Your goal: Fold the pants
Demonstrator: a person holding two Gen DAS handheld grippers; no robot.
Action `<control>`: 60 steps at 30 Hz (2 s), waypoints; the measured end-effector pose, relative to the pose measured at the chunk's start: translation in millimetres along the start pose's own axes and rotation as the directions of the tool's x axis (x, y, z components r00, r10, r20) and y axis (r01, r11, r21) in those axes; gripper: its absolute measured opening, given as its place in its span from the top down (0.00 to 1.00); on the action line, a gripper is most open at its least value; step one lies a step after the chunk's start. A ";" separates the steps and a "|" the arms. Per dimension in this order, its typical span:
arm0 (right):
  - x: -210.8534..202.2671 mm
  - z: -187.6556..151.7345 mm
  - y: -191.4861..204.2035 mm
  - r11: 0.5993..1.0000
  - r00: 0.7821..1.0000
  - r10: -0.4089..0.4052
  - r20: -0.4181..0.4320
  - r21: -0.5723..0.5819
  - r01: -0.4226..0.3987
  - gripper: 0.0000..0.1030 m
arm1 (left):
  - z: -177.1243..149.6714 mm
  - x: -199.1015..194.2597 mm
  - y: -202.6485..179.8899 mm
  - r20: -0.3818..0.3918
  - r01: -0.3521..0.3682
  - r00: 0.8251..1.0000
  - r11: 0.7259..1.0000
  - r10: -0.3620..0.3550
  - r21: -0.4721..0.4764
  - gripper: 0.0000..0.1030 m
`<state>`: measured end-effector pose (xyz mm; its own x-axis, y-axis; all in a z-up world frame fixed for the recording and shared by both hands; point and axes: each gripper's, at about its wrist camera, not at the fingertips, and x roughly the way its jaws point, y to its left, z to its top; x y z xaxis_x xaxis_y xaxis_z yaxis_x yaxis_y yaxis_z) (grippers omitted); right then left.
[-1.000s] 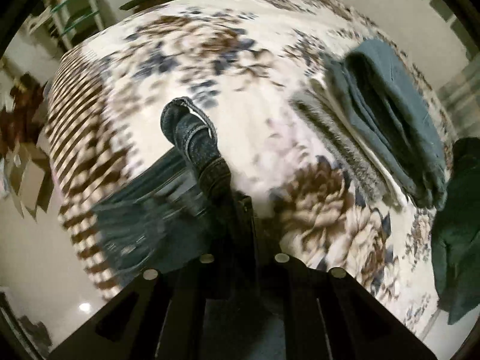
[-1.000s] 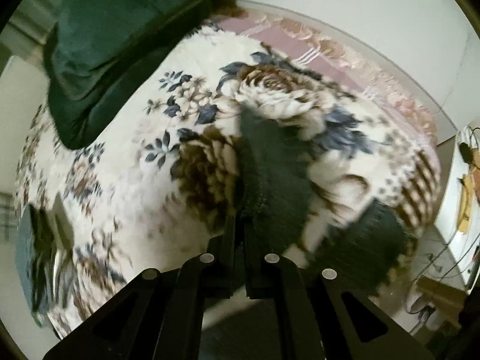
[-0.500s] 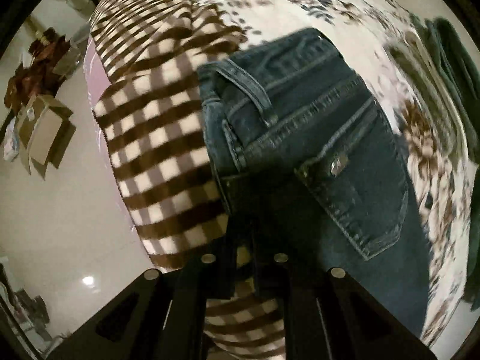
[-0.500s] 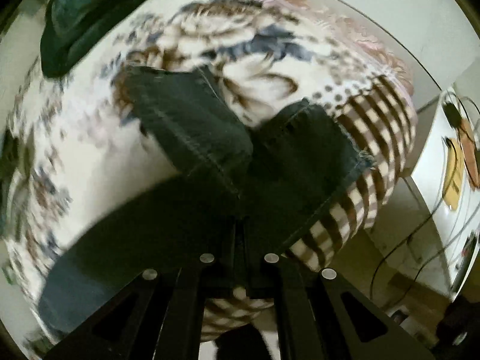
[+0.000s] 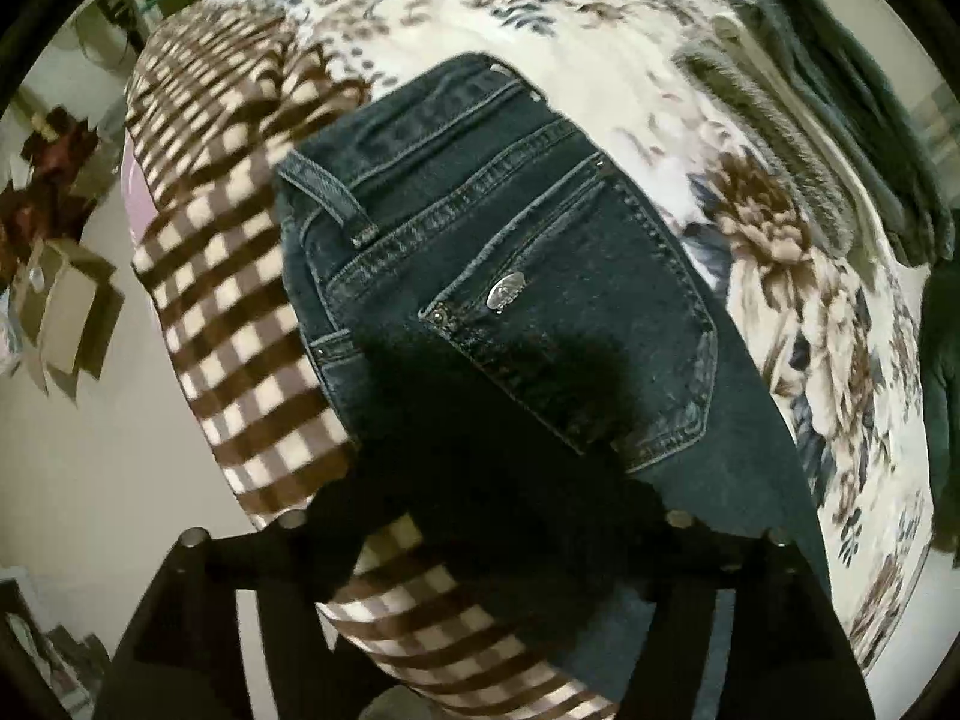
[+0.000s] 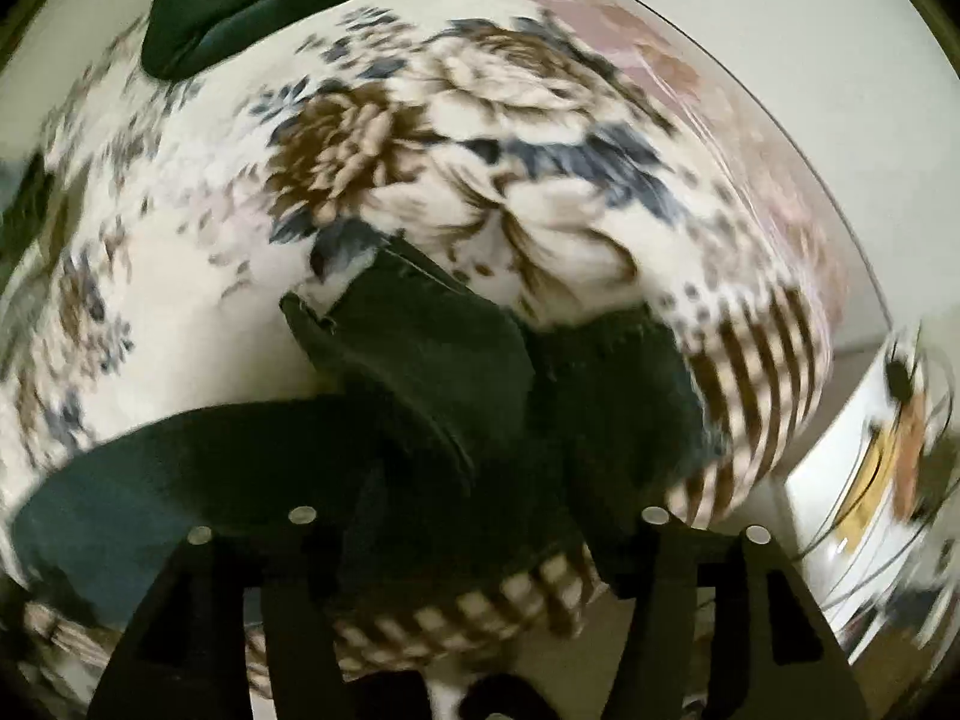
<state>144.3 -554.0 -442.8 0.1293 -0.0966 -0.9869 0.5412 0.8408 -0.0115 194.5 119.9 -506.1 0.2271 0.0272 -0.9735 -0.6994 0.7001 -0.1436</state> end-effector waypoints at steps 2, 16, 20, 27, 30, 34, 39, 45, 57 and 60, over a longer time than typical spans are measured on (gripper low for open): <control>1.7 3.3 4.0 0.999 0.999 0.039 -0.005 0.028 -0.039 0.35 | 4.3 3.5 3.1 -0.010 0.020 1.000 1.000 -0.020 -0.024 0.35; 79.0 -74.8 -15.8 0.767 0.899 0.427 -0.096 0.565 -0.304 0.27 | 24.2 26.7 23.1 0.011 -0.004 1.000 0.993 0.005 -0.114 0.93; 84.7 -74.7 -11.3 0.728 0.909 0.416 0.033 0.586 -0.355 0.91 | 25.1 18.8 34.2 0.019 0.045 0.999 0.992 -0.043 -0.119 0.95; 34.6 -80.5 -0.4 0.800 0.925 0.379 0.038 0.488 -0.348 0.95 | 23.0 -19.5 53.0 0.060 0.086 0.995 0.993 -0.081 -0.086 0.96; 30.0 -88.2 -7.8 0.825 0.929 0.371 -0.019 0.465 -0.320 0.95 | 23.2 -25.9 66.9 0.070 0.061 0.996 0.994 -0.055 -0.086 0.96; 65.4 -97.5 -11.9 0.873 0.926 0.338 -0.166 0.423 -0.243 0.90 | 24.4 -3.1 69.8 0.023 0.006 1.000 0.998 -0.005 -0.060 0.92; 60.3 -99.7 -13.3 0.913 0.925 0.287 -0.248 0.364 -0.186 0.51 | 18.2 -9.8 45.9 0.069 -0.085 0.994 0.996 0.084 0.009 0.85; 4.9 -72.4 15.2 0.998 0.994 0.057 -0.097 0.036 -0.054 0.32 | -15.1 -29.1 -1.1 0.183 -0.233 0.963 0.954 0.200 0.186 0.27; 62.4 1.3 35.1 0.975 0.994 -0.096 0.060 -0.197 0.106 0.92 | -99.9 -26.1 -88.4 0.088 -0.238 0.971 0.879 0.222 0.414 0.27; 35.3 6.0 -37.9 0.998 0.992 -0.053 0.112 0.029 0.050 0.98 | -112.9 -27.9 -104.0 0.063 -0.230 0.972 0.861 0.226 0.455 0.27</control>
<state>133.4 -592.5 -476.2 0.1930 -0.2000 -0.9606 0.5707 0.8192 -0.0559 184.4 -34.3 -484.2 0.1049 0.2296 -0.9676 -0.3459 0.9207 0.1810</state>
